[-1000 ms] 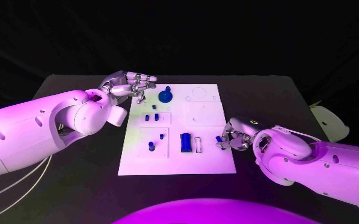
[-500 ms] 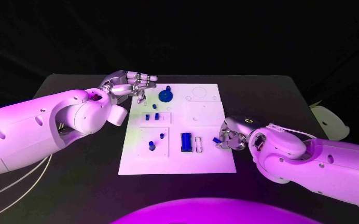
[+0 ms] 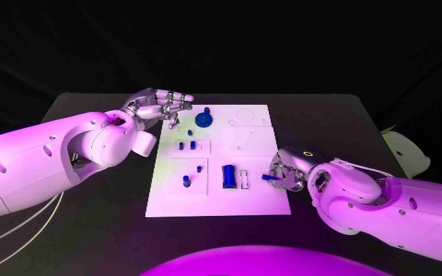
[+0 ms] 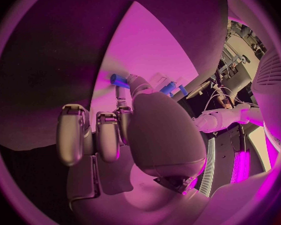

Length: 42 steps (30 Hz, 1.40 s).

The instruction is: Assemble the parts on the task board

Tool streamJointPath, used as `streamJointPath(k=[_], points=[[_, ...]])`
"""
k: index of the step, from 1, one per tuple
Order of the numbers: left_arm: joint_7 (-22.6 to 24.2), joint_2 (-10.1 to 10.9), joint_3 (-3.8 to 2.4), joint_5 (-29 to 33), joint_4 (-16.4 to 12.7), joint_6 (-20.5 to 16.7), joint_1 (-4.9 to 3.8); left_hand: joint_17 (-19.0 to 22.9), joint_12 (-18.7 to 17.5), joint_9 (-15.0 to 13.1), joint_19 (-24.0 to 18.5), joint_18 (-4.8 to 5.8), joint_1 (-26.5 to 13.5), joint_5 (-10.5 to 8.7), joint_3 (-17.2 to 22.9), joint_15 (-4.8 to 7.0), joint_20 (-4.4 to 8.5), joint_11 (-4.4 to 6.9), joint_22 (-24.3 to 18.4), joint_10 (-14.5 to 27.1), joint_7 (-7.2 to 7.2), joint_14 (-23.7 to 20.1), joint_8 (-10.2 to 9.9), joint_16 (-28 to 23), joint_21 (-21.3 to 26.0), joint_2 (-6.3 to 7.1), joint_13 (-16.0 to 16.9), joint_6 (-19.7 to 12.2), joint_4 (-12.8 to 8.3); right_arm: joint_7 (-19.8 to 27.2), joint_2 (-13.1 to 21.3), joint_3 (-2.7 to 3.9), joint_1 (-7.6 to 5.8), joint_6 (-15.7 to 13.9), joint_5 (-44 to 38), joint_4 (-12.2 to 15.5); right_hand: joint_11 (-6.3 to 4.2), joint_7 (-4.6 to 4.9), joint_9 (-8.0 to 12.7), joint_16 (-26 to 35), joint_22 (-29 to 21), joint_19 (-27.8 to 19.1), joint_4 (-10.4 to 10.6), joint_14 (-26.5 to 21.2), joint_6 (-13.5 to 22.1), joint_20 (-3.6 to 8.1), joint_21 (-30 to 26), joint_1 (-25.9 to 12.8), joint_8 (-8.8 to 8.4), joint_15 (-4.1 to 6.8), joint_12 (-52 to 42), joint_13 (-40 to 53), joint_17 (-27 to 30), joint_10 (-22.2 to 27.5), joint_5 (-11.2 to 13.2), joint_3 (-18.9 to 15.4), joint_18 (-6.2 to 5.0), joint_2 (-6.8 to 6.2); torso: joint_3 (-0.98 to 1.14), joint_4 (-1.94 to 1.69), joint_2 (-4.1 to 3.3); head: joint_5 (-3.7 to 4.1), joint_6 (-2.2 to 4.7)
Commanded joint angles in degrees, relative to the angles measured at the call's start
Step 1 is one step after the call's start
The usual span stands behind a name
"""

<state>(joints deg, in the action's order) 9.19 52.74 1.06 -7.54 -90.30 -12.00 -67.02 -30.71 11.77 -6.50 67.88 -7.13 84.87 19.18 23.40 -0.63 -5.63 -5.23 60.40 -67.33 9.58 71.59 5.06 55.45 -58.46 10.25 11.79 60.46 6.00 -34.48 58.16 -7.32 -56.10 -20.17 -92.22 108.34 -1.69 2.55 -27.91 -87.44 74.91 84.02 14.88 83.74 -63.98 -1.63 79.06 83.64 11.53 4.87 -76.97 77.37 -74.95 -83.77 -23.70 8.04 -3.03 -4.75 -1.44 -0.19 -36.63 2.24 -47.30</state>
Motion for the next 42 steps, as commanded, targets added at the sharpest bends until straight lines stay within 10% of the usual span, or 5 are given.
streamJointPath(k=[1,42], points=[[0.22,-0.09,-0.03,0.26,-0.16,0.92,-0.02,0.06,0.17,0.06,0.0,-1.05,-0.09,0.05,-0.13,0.03,-0.17,0.04,-0.07,0.3,0.23,-0.39,0.4,-0.32,0.25,-0.46,0.06,-0.08,-0.16,-0.01,-0.12,0.08,-0.36,-5.23,5.37,0.98,0.03,-0.01,-1.32,-0.39,12.41,2.49,-0.2,5.21,-0.26,0.25,0.3,0.34,0.64,0.17,0.05,2.24,-10.04,-0.05,-0.71,1.65,0.99,0.43,0.02,-0.07,-0.03,-0.03,0.14],[0.14,-0.09,-0.04,0.25,-0.78,0.96,-0.02,0.06,0.17,0.06,0.0,-1.05,-0.09,0.05,-0.13,0.03,-0.17,0.04,-0.07,0.3,0.23,-0.39,0.4,-0.32,0.25,-0.46,0.06,-0.08,-0.16,1.78,-7.83,0.1,-0.72,-2.8,22.18,-2.82,-0.08,-0.23,-3.45,-0.5,12.37,2.47,1.64,5.27,-1.22,0.28,0.2,-12.25,2.03,0.24,-0.49,2.88,-10.31,-0.65,-6.12,3.03,0.96,-0.79,0.02,0.0,-0.04,-0.54,-0.51]])
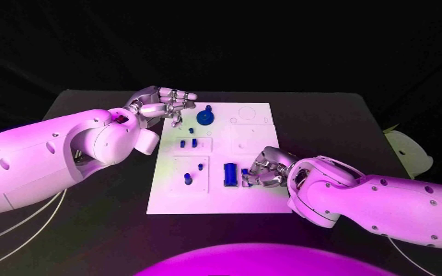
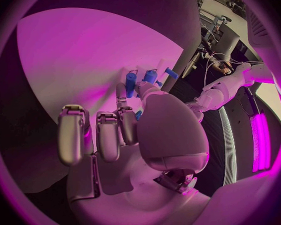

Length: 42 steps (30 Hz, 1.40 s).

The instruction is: Assemble the parts on the task board

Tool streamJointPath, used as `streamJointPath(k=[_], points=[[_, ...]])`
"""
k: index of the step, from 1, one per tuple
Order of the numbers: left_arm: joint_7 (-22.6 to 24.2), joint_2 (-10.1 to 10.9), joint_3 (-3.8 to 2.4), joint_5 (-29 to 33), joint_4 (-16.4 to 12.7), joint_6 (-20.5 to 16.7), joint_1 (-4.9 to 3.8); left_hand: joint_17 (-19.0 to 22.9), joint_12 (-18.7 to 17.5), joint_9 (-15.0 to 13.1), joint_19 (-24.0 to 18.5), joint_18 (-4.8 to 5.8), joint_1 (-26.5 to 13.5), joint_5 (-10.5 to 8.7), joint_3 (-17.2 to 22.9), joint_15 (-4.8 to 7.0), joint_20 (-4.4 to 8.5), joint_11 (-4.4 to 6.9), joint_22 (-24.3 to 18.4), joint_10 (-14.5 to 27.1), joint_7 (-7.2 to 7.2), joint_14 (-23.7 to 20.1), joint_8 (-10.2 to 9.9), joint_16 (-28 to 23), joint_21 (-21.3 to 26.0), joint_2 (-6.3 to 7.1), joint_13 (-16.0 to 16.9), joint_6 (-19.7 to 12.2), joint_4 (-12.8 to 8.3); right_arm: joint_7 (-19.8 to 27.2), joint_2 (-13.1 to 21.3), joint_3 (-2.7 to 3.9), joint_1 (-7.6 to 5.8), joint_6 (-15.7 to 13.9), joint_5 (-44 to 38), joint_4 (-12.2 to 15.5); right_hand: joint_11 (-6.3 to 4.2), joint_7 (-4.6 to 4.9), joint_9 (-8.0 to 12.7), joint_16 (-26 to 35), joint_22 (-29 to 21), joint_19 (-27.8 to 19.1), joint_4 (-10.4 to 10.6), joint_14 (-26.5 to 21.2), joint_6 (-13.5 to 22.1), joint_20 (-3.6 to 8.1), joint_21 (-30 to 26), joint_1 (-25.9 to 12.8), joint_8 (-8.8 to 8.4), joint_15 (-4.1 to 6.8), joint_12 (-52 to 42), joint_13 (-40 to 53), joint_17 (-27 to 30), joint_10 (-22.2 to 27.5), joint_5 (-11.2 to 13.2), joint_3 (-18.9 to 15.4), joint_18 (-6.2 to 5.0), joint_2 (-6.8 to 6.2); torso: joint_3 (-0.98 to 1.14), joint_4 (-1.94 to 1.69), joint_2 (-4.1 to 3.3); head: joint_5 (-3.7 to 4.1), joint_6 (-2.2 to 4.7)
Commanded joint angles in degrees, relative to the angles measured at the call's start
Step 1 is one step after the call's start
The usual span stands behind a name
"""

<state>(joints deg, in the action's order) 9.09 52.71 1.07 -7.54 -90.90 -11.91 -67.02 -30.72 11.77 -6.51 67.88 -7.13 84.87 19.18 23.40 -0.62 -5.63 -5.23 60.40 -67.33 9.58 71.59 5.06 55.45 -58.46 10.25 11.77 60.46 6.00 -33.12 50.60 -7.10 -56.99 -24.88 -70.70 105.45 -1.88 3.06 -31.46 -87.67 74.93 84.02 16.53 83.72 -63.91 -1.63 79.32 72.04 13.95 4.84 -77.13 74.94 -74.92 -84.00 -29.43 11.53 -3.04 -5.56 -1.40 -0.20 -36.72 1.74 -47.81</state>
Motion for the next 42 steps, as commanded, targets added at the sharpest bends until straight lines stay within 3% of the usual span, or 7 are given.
streamJointPath(k=[1,9,17,28,35,37,42], points=[[0.24,-0.05,-0.04,0.25,-0.17,0.87,-0.02,0.07,0.17,0.07,0.0,-1.06,-0.09,0.05,-0.13,0.03,-0.17,0.03,-0.07,0.3,0.23,-0.39,0.4,-0.32,0.25,-0.46,0.08,-0.08,-0.16,0.37,-0.28,-0.12,0.18,1.92,0.66,0.04,0.11,-0.74,0.07,-0.29,12.35,2.47,0.01,5.3,-1.31,0.28,-0.05,-0.95,-0.37,0.27,-0.33,5.31,-10.37,-0.42,-0.38,-0.66,0.97,0.09,-0.01,0.02,0.04,-0.04,0.04],[0.19,-0.05,-0.04,0.25,-0.14,0.91,-0.02,0.07,0.23,0.09,-0.02,-1.07,-0.08,0.06,-0.12,0.03,-0.17,0.03,-0.13,0.36,0.24,-0.39,0.42,-0.29,0.33,-0.49,0.1,-0.1,-0.21,0.16,-0.34,-0.12,0.18,1.9,0.47,-0.03,0.1,-0.78,-0.17,-0.28,12.34,2.47,0.09,5.29,-1.52,0.31,-0.06,-4.56,-0.19,0.28,-0.43,5.45,-10.36,-0.5,0.48,-3.88,0.97,0.65,0.0,0.04,-0.03,0.04,0.01],[0.14,-0.07,-0.04,0.25,-0.04,0.91,-0.02,0.08,0.26,0.11,-0.03,-1.08,-0.07,0.06,-0.11,0.03,-0.17,0.02,-0.16,0.38,0.24,-0.39,0.43,-0.28,0.37,-0.51,0.11,-0.11,-0.23,0.43,-0.18,-0.12,0.19,1.37,-0.1,0.14,0.13,-0.77,-0.25,-0.27,12.33,2.46,0.11,5.29,-1.6,0.28,-0.1,-7.49,-0.16,0.25,-0.51,5.58,-10.35,-0.55,6.13,-7.57,0.96,1.06,0.02,0.02,-0.01,0.08,-0.09],[0.09,-0.14,-0.04,0.25,0.16,0.91,-0.02,0.08,0.26,0.11,-0.03,-1.08,-0.07,0.06,-0.11,0.03,-0.17,0.02,-0.16,0.38,0.24,-0.39,0.43,-0.28,0.37,-0.51,0.11,-0.11,-0.23,0.91,0.67,-0.12,0.25,0.62,-0.93,0.63,0.12,-0.8,-0.28,-0.32,12.37,2.51,0.15,5.32,-1.65,0.28,0.06,-7.98,-0.14,0.26,-0.71,5.75,-10.47,-0.63,6.78,-8.47,0.99,1.31,0.03,0.05,0.01,0.07,-0.09],[0.1,-0.14,-0.04,0.25,0.22,0.86,-0.01,0.08,0.26,0.11,-0.03,-1.08,-0.07,0.06,-0.11,0.03,-0.17,0.02,-0.16,0.38,0.24,-0.39,0.43,-0.28,0.37,-0.51,0.11,-0.11,-0.23,1.72,1.92,-0.11,0.29,0.23,-1.56,1.24,-0.03,-0.97,-0.37,-0.29,12.33,2.46,-0.54,5.31,-1.62,0.35,-0.09,-5.91,-0.08,0.37,-0.69,5.78,-10.42,-0.62,6.14,-8.89,0.96,1.65,0.02,0.08,0.06,0.01,0.04],[0.1,-0.17,-0.04,0.25,0.31,0.87,-0.01,0.08,0.26,0.11,-0.03,-1.08,-0.07,0.06,-0.11,0.03,-0.17,0.02,-0.16,0.38,0.24,-0.39,0.43,-0.28,0.37,-0.51,0.11,-0.11,-0.23,2.7,2.53,-0.11,0.28,0.45,-1.66,1.58,-0.11,-1.04,-0.43,-0.25,12.27,2.38,-1.91,5.28,-1.41,0.4,-0.34,-3.46,-0.11,0.45,-0.6,5.75,-10.32,-0.54,6.2,-8.89,0.91,1.09,0.03,0.11,0.13,0.0,0.07],[0.12,-0.24,-0.03,0.25,0.5,0.83,0.0,0.08,0.26,0.11,-0.03,-1.08,-0.07,0.06,-0.11,0.03,-0.17,0.02,-0.16,0.38,0.24,-0.39,0.43,-0.28,0.37,-0.51,0.11,-0.11,-0.23,4.08,3.25,-0.1,0.22,1.51,-2.69,1.98,-0.06,-0.98,-0.46,-0.25,12.25,2.33,-3.72,5.28,-1.22,0.43,-0.45,-0.02,-0.15,0.43,-0.45,5.7,-10.34,-0.41,9.14,-9.05,0.9,0.75,0.04,0.11,0.02,0.07,0.39]])
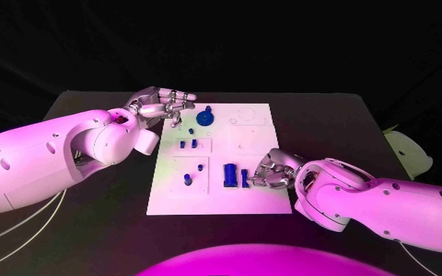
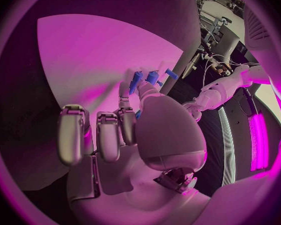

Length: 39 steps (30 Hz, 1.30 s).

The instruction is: Assemble the parts on the task board

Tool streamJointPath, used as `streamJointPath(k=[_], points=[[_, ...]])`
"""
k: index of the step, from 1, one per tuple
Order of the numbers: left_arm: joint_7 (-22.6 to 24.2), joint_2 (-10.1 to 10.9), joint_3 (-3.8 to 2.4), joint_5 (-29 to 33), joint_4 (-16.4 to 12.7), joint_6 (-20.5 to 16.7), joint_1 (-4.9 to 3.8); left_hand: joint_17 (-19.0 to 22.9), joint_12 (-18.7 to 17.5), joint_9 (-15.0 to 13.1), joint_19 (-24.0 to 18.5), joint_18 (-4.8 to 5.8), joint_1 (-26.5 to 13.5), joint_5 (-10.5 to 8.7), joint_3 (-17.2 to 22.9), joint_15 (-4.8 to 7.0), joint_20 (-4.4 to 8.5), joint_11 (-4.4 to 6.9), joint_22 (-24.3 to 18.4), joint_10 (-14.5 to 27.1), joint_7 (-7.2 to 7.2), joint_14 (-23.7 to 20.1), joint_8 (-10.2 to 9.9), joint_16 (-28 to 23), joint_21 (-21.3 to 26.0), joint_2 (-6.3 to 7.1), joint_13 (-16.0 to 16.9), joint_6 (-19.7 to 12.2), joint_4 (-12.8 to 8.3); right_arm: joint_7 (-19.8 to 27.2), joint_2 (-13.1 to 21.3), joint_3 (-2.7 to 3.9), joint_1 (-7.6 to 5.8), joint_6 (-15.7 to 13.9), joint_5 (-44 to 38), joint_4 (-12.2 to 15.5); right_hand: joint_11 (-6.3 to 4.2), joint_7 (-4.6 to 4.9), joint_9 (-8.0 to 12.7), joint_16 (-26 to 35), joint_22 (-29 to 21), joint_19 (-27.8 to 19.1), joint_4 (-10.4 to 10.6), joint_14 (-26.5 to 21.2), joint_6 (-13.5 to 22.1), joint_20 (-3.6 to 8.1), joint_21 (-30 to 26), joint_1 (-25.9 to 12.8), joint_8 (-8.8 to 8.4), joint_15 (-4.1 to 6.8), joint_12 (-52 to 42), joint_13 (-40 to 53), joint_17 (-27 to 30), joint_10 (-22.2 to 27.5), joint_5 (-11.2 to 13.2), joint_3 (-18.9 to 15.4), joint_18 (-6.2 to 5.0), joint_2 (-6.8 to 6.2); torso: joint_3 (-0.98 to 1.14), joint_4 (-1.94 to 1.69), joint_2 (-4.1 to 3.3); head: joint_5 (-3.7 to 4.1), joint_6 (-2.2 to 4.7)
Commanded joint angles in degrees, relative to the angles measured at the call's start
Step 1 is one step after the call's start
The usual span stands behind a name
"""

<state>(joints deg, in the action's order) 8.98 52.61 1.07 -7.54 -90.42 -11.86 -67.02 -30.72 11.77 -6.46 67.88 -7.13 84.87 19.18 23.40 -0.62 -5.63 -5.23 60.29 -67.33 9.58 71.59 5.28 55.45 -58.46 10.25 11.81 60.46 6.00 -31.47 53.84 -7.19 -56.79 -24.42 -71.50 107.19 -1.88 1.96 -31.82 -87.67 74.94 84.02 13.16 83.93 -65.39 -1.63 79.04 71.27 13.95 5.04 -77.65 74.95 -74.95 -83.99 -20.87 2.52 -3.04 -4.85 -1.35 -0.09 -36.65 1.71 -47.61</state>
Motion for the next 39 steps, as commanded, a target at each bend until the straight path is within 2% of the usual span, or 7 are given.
streamJointPath(k=[1,4,11,21,29,34,39], points=[[0.23,-0.17,-0.03,0.25,0.05,0.79,0.0,0.08,0.26,0.06,-0.03,-1.08,-0.07,0.06,-0.11,0.03,-0.17,0.02,-0.05,0.38,0.25,-0.39,0.21,-0.28,0.37,-0.51,0.07,-0.11,-0.23,2.56,-0.01,0.0,0.01,1.24,-2.08,0.23,-0.06,0.13,-0.09,-0.26,12.23,2.32,-0.38,5.08,0.26,0.43,-0.18,0.84,-0.15,0.22,0.06,5.7,-10.34,-0.42,0.7,-0.07,0.9,0.05,0.0,0.02,-0.04,0.05,0.23],[0.23,-0.24,-0.01,0.25,0.1,0.83,0.01,0.08,0.26,0.06,-0.03,-1.08,-0.07,0.06,-0.11,0.03,-0.17,0.02,-0.05,0.38,0.25,-0.39,0.21,-0.28,0.37,-0.51,0.07,-0.11,-0.23,2.71,-0.18,0.0,0.0,1.69,-2.42,0.19,-0.06,0.14,-0.09,-0.28,12.24,2.34,-0.41,5.08,0.25,0.42,-0.13,0.95,-0.15,0.21,0.06,5.71,-10.37,-0.42,0.87,-0.11,0.91,0.08,0.05,-0.08,-0.07,0.06,0.22],[0.21,-0.25,0.02,0.25,0.14,0.87,0.03,0.08,0.26,0.06,-0.03,-1.08,-0.07,0.06,-0.11,0.03,-0.17,0.02,-0.05,0.38,0.25,-0.39,0.21,-0.28,0.37,-0.51,0.07,-0.11,-0.23,2.44,-0.85,-0.01,0.02,2.39,-2.7,-0.35,-0.05,0.14,-0.1,-0.3,12.27,2.38,-0.36,5.1,0.17,0.42,-0.01,1.0,-0.12,0.21,-0.02,5.76,-10.42,-0.46,1.09,-0.2,0.93,0.19,-0.07,-0.1,-0.11,0.11,0.12],[0.16,-0.16,0.03,0.25,0.03,0.88,0.04,0.08,0.26,0.06,-0.03,-1.08,-0.07,0.06,-0.11,0.03,-0.17,0.02,-0.05,0.38,0.25,-0.39,0.21,-0.28,0.37,-0.51,0.07,-0.11,-0.23,1.29,-1.79,-0.02,0.07,3.74,-3.93,-1.63,-0.09,0.07,-0.13,-0.3,12.28,2.38,-0.3,5.1,0.0,0.41,0.0,1.22,-0.03,0.21,-0.14,5.86,-10.41,-0.53,1.44,-0.33,0.93,0.46,-0.07,-0.15,-0.08,0.07,-0.13],[0.15,-0.08,0.03,0.25,0.0,0.87,0.04,0.08,0.26,0.06,-0.03,-1.08,-0.07,0.06,-0.11,0.03,-0.17,0.02,-0.05,0.38,0.25,-0.39,0.21,-0.28,0.37,-0.51,0.07,-0.11,-0.23,0.52,-2.04,-0.02,0.15,5.47,-6.01,-2.26,-0.29,-0.16,-0.19,-0.33,12.31,2.42,-1.45,5.11,-0.24,0.52,0.11,3.71,0.15,0.37,-0.47,6.14,-10.51,-0.71,4.03,-0.56,0.95,0.69,-0.02,-0.07,-0.07,-0.06,-0.29],[0.11,-0.07,0.03,0.25,0.0,0.92,0.04,0.08,0.26,0.06,-0.03,-1.08,-0.07,0.06,-0.11,0.03,-0.17,0.02,-0.05,0.38,0.25,-0.39,0.21,-0.28,0.37,-0.51,0.07,-0.11,-0.23,0.72,-1.97,-0.02,0.19,4.5,-6.62,-2.04,-0.27,-0.1,-0.18,-0.33,12.3,2.41,-1.38,5.11,-0.27,0.53,0.09,3.88,0.16,0.38,-0.48,6.17,-10.51,-0.73,4.8,-0.85,0.95,0.84,-0.01,-0.05,-0.07,-0.05,-0.16],[0.14,0.03,0.03,0.25,-0.04,0.84,0.04,0.15,0.35,0.1,-0.01,-1.08,-0.12,0.06,-0.11,0.02,-0.18,0.01,-0.08,0.46,0.25,-0.41,0.25,-0.27,0.42,-0.58,0.09,-0.13,-0.24,1.51,-1.7,-0.02,0.21,2.28,-6.97,-1.33,-0.22,-0.07,-0.15,-0.34,12.3,2.41,-0.25,5.12,-0.33,0.51,0.07,2.86,0.18,0.32,-0.55,6.24,-10.54,-0.79,3.39,-1.73,0.95,1.07,0.0,-0.05,-0.02,-0.05,0.0]])
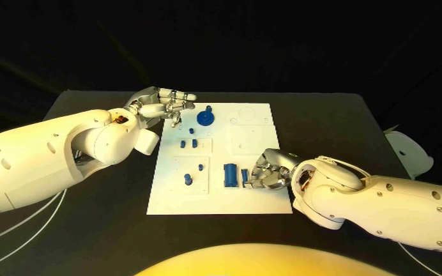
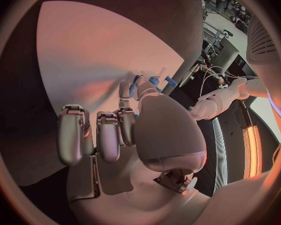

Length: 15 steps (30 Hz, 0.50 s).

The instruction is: Assemble the parts on the task board

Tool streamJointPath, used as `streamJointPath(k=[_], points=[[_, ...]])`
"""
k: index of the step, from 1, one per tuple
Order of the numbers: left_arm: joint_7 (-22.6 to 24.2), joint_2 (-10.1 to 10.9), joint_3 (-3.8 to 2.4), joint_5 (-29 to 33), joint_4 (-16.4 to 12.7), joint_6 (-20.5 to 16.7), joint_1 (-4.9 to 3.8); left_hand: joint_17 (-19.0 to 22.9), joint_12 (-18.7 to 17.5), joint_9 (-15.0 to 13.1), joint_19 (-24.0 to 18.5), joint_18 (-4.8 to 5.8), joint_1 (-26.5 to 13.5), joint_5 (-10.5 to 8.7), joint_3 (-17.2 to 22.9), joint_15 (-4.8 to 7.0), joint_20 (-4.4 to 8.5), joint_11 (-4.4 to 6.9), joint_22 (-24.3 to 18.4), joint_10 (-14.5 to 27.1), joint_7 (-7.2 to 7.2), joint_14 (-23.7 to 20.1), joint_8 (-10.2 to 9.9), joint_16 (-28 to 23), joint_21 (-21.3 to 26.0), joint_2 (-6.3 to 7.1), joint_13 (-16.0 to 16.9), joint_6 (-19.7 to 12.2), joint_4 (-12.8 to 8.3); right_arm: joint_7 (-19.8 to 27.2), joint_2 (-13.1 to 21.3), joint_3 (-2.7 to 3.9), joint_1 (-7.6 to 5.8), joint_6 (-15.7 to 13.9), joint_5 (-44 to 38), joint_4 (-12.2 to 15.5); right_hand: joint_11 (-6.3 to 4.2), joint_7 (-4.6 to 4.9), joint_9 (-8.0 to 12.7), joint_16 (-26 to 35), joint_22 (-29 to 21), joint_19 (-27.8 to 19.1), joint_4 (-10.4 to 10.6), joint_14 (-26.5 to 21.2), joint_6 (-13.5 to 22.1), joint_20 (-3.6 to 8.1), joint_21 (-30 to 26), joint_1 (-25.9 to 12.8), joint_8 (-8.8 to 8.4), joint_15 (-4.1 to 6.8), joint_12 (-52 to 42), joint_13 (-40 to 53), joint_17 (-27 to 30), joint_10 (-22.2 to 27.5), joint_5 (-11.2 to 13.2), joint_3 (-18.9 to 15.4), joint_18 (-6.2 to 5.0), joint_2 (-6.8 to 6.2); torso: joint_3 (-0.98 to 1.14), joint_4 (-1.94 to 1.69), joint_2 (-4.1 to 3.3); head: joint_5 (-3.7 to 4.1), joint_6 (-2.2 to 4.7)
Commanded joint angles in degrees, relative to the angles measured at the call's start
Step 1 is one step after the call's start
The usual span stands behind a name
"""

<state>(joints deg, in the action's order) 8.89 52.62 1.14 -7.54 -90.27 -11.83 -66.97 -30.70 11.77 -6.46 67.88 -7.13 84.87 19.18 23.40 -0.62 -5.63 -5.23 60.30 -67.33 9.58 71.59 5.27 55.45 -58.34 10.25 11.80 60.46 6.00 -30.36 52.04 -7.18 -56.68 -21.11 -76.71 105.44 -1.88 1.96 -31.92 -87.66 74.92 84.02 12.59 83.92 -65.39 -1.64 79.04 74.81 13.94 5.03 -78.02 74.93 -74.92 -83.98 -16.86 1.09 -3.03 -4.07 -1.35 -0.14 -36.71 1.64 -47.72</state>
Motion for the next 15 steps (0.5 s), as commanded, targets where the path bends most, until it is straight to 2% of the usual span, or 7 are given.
streamJointPath(k=[1,4,6,8,10,11,15], points=[[0.2,0.15,-0.02,0.25,-0.26,0.77,-0.01,0.13,0.35,0.1,-0.01,-1.08,-0.12,0.06,-0.11,0.02,-0.18,0.01,-0.08,0.45,0.25,-0.41,0.26,-0.27,0.3,-0.58,0.09,-0.13,-0.24,0.64,0.3,-0.02,0.11,-1.51,-1.75,0.78,-0.23,-0.08,-0.06,-0.36,12.33,2.43,0.6,5.14,-0.37,0.51,0.1,-0.88,0.21,0.34,-0.24,6.32,-10.6,-0.83,-1.23,-0.61,0.95,0.25,0.0,0.03,0.01,0.08,0.21],[0.23,0.29,0.0,0.25,-0.34,0.66,-0.01,0.13,0.35,0.1,-0.01,-1.08,-0.12,0.06,-0.11,0.02,-0.18,0.01,-0.08,0.45,0.25,-0.41,0.26,-0.27,0.3,-0.58,0.09,-0.13,-0.24,1.74,1.12,0.04,0.01,-2.74,-1.43,1.66,-0.19,-0.01,-0.05,-0.34,12.32,2.42,1.23,5.13,-0.3,0.5,0.07,-1.47,0.19,0.31,-0.17,6.27,-10.56,-0.8,-1.74,-1.27,0.95,0.04,-0.09,-0.13,0.05,0.12,0.41],[0.3,0.29,0.01,0.25,-0.33,0.58,-0.01,0.13,0.35,0.1,-0.01,-1.08,-0.12,0.06,-0.11,0.02,-0.18,0.01,-0.08,0.45,0.25,-0.41,0.26,-0.27,0.3,-0.58,0.09,-0.13,-0.24,4.28,1.67,0.1,-0.26,-4.28,0.26,1.87,-0.05,0.18,0.07,-0.21,12.18,2.24,1.72,5.06,0.13,0.46,-0.47,-1.88,-0.07,0.23,0.17,6.04,-10.27,-0.63,-2.01,-1.79,0.85,-0.2,-0.12,-0.19,0.21,0.21,0.46],[0.37,0.26,0.05,0.32,-0.31,0.46,-0.01,0.13,0.35,0.1,-0.01,-1.08,-0.12,0.06,-0.11,0.02,-0.18,0.01,-0.08,0.45,0.25,-0.41,0.26,-0.27,0.3,-0.58,0.09,-0.13,-0.24,10.43,2.16,0.13,-0.88,-6.57,5.13,1.59,0.43,0.76,0.43,1.29,10.99,0.62,2.19,4.32,1.5,0.26,-5.14,-1.77,-0.9,-0.1,2.18,4.64,-7.13,0.48,-3.05,-2.15,0.0,-0.09,-0.27,-0.13,0.45,0.18,0.7],[0.47,0.17,0.09,0.77,-0.26,0.29,0.01,0.13,0.37,0.1,-0.02,-1.08,-0.16,0.06,-0.13,0.01,-0.18,0.0,-0.1,0.47,0.26,-0.41,0.26,-0.26,0.33,-0.58,0.1,-0.14,-0.22,17.02,2.53,0.15,-1.48,-8.25,11.26,1.05,1.23,1.7,1.01,2.97,9.67,-1.29,1.84,3.52,3.51,-0.16,-10.25,0.08,-2.18,-0.75,4.74,2.88,-4.05,2.13,-5.39,-1.96,-0.89,0.57,-0.43,-0.05,0.61,0.21,0.9],[0.58,0.06,0.12,1.28,-0.19,0.1,0.03,0.13,0.37,0.11,-0.02,-1.09,-0.18,0.06,-0.13,0.01,-0.18,0.0,-0.11,0.48,0.27,-0.41,0.26,-0.26,0.34,-0.57,0.1,-0.15,-0.22,21.32,2.67,0.16,-1.96,-9.15,15.4,0.43,1.49,2.01,1.2,3.57,9.2,-1.99,1.5,3.26,4.11,-0.37,-12.06,1.01,-2.58,-0.95,6.27,1.81,-3.02,3.1,-5.72,-1.86,-1.19,0.78,-0.51,0.01,0.75,0.29,1.16],[1.11,-0.36,0.19,3.13,0.14,-0.7,0.1,0.23,0.38,0.12,-0.07,-1.1,-0.26,0.05,-0.16,0.0,-0.19,-0.02,-0.19,0.53,0.28,-0.44,0.26,-0.3,0.43,-0.57,0.1,-0.18,-0.17,31.55,2.52,0.18,-3.77,-10.55,26.82,-2.56,2.01,2.61,1.54,5.68,7.72,-4.15,0.24,2.36,5.02,-0.93,-17.62,3.66,-3.26,-1.44,10.91,-1.52,0.32,6.09,-5.95,-1.77,-2.12,0.95,-0.78,0.26,1.32,0.4,1.89]])
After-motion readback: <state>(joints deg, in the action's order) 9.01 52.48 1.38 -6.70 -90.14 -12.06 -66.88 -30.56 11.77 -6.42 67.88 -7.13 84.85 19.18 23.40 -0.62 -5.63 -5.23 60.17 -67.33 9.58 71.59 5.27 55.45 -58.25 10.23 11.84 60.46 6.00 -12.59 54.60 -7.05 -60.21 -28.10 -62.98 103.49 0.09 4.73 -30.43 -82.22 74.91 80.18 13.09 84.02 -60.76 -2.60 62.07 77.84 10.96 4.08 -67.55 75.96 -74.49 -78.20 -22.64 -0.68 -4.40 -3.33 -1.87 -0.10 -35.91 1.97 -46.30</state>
